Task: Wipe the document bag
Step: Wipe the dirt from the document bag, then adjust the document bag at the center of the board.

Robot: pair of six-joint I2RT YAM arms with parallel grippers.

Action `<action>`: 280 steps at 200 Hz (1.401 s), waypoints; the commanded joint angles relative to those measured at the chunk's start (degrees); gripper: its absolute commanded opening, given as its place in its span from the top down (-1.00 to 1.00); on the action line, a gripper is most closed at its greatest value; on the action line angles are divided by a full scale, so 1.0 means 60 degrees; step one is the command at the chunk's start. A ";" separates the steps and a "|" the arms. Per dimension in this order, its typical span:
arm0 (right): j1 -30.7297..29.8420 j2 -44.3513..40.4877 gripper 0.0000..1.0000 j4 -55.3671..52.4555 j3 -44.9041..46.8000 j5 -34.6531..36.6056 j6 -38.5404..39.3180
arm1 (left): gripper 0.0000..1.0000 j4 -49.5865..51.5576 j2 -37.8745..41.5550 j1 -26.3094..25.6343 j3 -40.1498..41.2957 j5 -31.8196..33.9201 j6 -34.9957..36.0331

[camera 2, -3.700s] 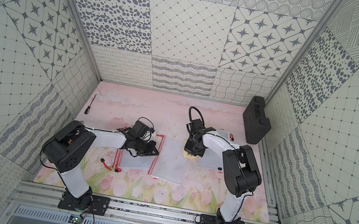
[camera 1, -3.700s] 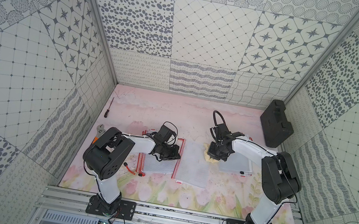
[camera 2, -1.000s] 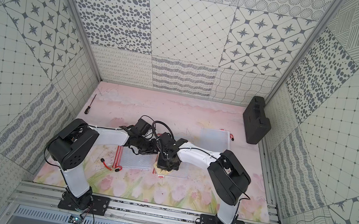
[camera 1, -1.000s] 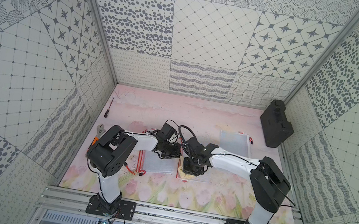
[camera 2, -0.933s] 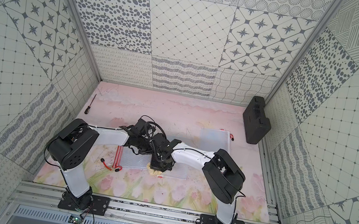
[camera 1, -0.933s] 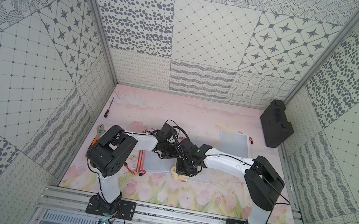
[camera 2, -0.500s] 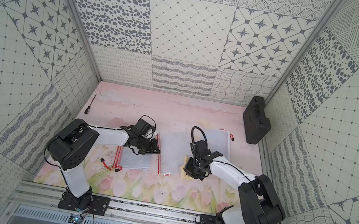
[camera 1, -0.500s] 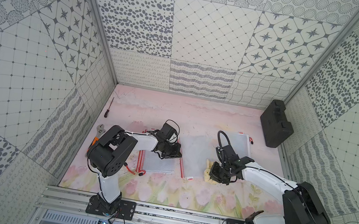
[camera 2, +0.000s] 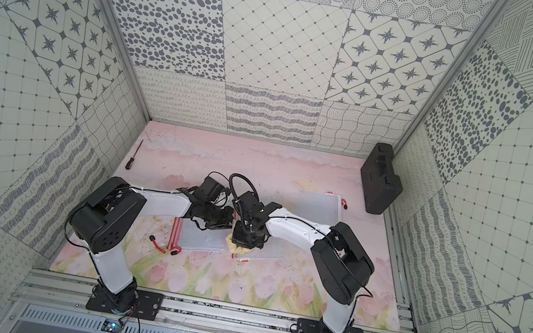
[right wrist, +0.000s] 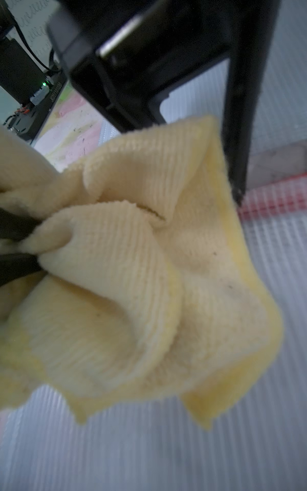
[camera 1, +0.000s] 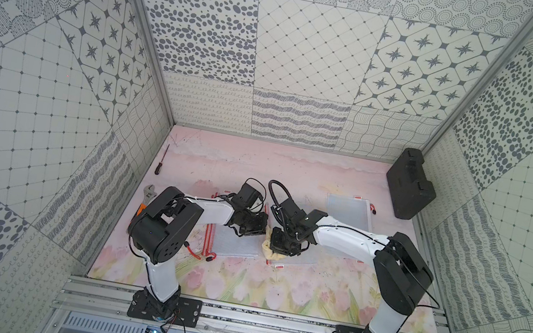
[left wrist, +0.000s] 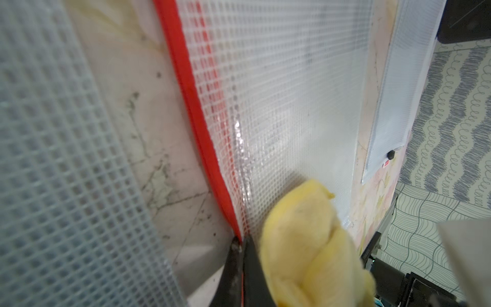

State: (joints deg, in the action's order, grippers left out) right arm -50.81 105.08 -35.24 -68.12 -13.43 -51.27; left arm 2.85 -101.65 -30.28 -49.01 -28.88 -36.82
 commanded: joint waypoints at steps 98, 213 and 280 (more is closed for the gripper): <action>0.3997 -0.4040 1.00 -0.1922 0.3092 0.0779 0.1503 | 1.00 0.2853 0.2552 0.0140 0.0371 0.2569 0.0521; 0.3980 -0.3898 1.00 -0.1230 0.2690 0.0029 0.1823 | 1.00 1.5577 0.6154 0.0199 -0.7152 0.9517 -0.0729; 0.3973 -0.5036 1.00 -0.1169 0.3676 0.0154 0.1641 | 1.00 1.6805 0.1323 -0.1673 -0.9840 0.9696 -0.0378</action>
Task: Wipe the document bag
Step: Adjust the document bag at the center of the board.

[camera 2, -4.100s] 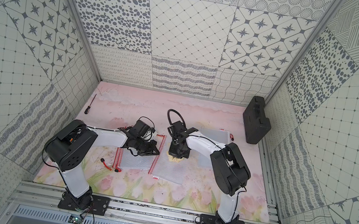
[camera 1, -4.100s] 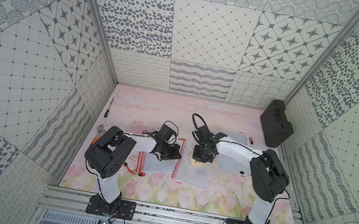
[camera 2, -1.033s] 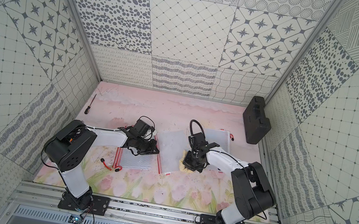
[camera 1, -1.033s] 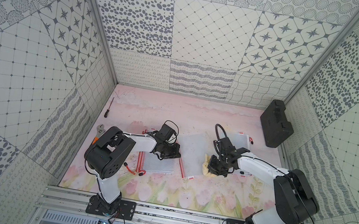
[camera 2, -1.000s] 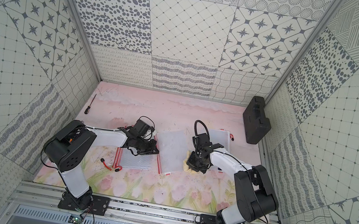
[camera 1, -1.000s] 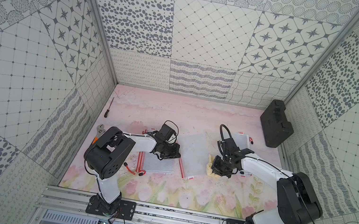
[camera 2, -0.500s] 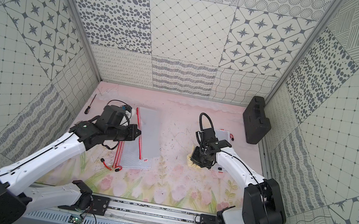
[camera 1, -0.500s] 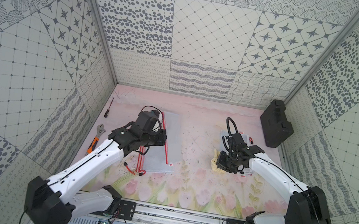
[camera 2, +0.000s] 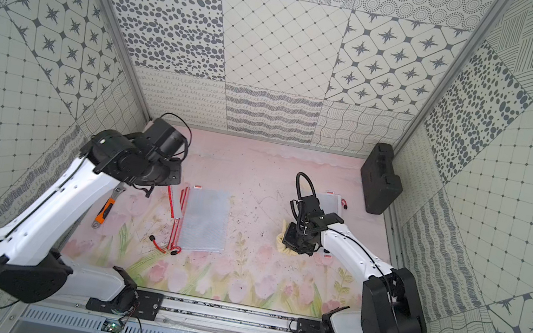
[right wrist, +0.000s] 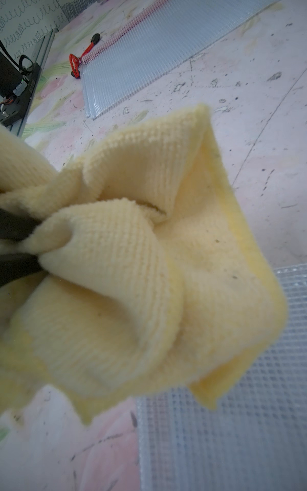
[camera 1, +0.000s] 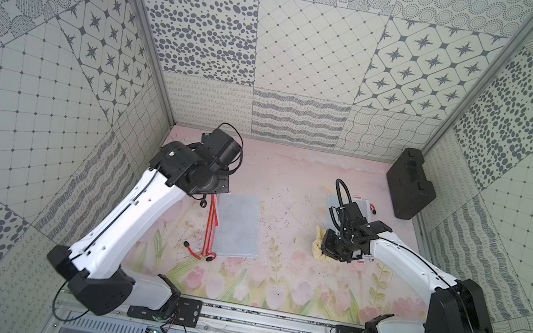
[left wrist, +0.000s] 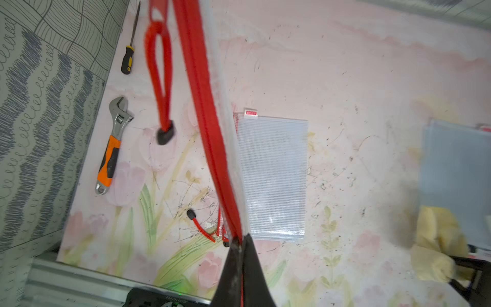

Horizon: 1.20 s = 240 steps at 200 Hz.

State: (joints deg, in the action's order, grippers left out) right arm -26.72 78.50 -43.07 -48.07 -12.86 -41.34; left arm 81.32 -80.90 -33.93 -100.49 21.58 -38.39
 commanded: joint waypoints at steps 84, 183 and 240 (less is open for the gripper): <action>-0.0025 -0.1881 1.00 -0.1122 0.0551 0.1176 0.0258 | 1.00 0.2274 -0.8338 -0.3463 -0.4731 -0.1176 0.0996; -0.0176 -0.2351 1.00 -0.1634 0.0030 0.1269 0.0038 | -0.59 -0.2843 -0.6881 -0.3247 -0.2828 -0.3587 0.1134; -0.1917 0.0473 1.00 0.0220 -0.1310 0.0570 -0.0229 | -0.67 -0.7349 -0.1994 0.0656 0.4596 -0.6118 0.2748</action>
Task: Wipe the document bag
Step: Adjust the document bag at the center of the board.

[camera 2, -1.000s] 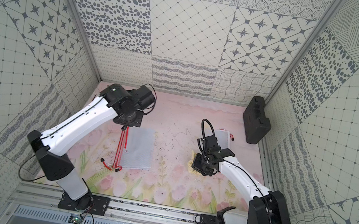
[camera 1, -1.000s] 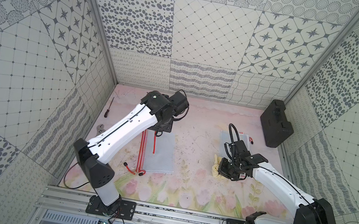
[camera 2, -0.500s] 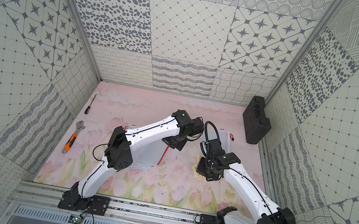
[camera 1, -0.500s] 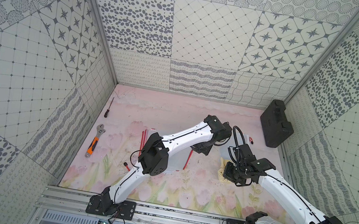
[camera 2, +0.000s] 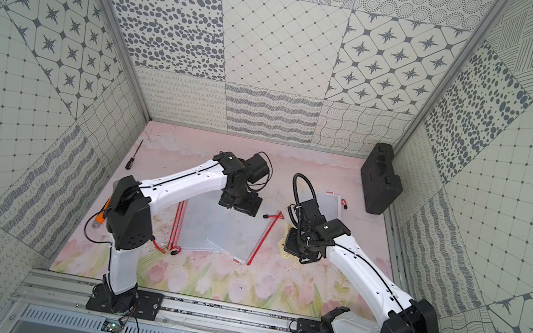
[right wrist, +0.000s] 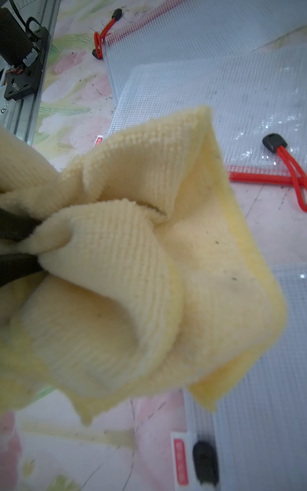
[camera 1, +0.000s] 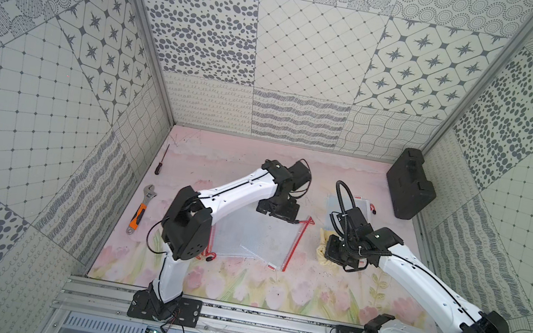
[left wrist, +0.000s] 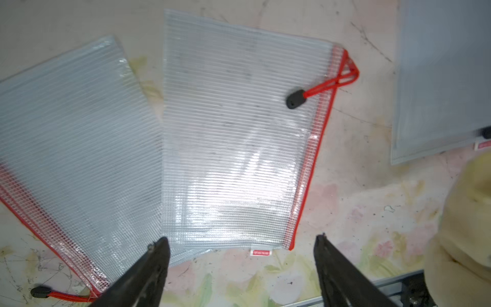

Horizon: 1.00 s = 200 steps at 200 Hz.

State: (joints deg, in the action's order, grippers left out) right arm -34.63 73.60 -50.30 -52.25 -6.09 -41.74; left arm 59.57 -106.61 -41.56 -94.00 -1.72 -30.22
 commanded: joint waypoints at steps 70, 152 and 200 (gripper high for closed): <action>-0.0843 0.3926 1.00 0.2158 -0.1859 -0.1378 -0.0001 | -0.59 -0.6813 0.2474 0.3572 0.6429 -0.5774 0.2688; -0.0911 0.4451 1.00 0.2381 -0.1590 -0.1471 -0.0116 | -0.27 -0.6882 0.0716 0.3660 0.6113 -0.7580 0.3202; -0.0909 0.4593 1.00 0.2314 -0.1635 -0.1450 -0.0006 | -0.24 -0.6325 0.0401 0.3646 0.6008 -0.6679 0.3455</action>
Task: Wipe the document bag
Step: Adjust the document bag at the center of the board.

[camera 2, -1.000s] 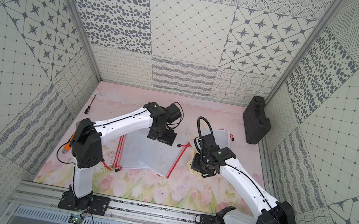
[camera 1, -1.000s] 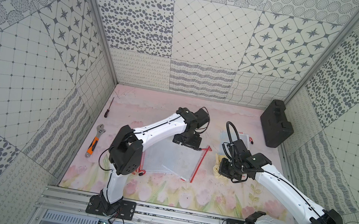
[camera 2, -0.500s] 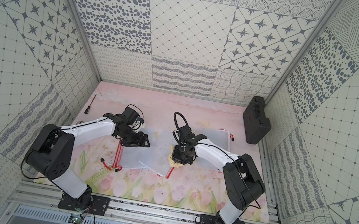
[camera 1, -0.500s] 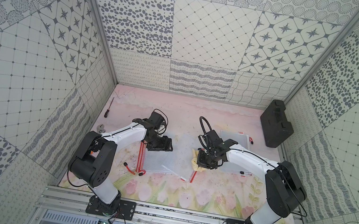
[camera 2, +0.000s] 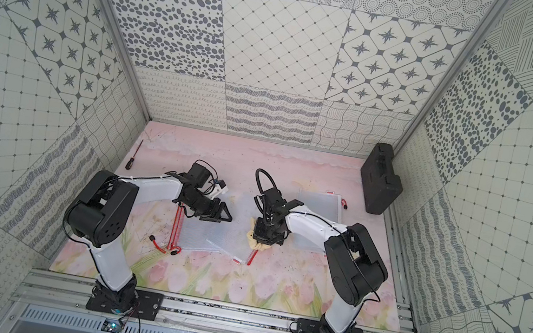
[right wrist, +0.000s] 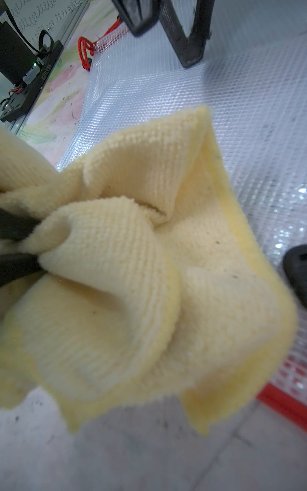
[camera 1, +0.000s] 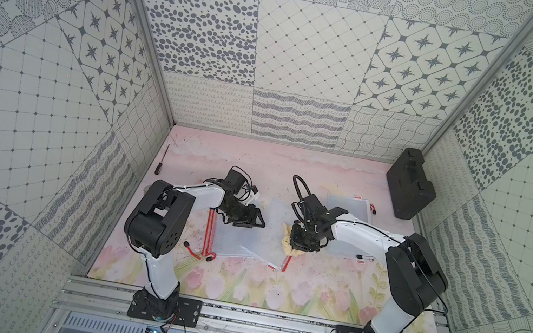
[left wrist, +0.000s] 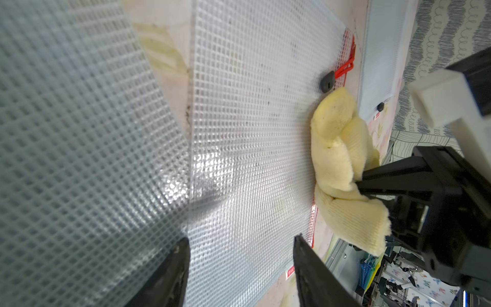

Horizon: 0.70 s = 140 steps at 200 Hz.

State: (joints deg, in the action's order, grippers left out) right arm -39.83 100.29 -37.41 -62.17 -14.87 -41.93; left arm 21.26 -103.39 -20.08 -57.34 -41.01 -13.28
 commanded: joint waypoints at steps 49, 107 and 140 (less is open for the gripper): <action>-0.0055 0.0249 1.00 0.0188 0.0078 -0.0024 0.0071 | -0.29 0.0467 0.0294 0.0065 -0.0117 0.1034 0.0766; -0.0095 0.0394 1.00 0.0199 0.0077 -0.0079 0.0094 | -0.27 0.0705 0.0151 0.0052 -0.0303 0.0716 0.0953; -0.0106 0.0424 1.00 0.0141 0.0064 -0.0033 0.0148 | -0.21 0.0975 -0.0267 -0.0204 -0.0364 0.0425 0.1256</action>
State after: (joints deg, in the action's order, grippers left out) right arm -39.97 101.36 -36.77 -62.17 -15.22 -41.69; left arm 23.46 -102.87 -20.25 -58.65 -36.58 -9.52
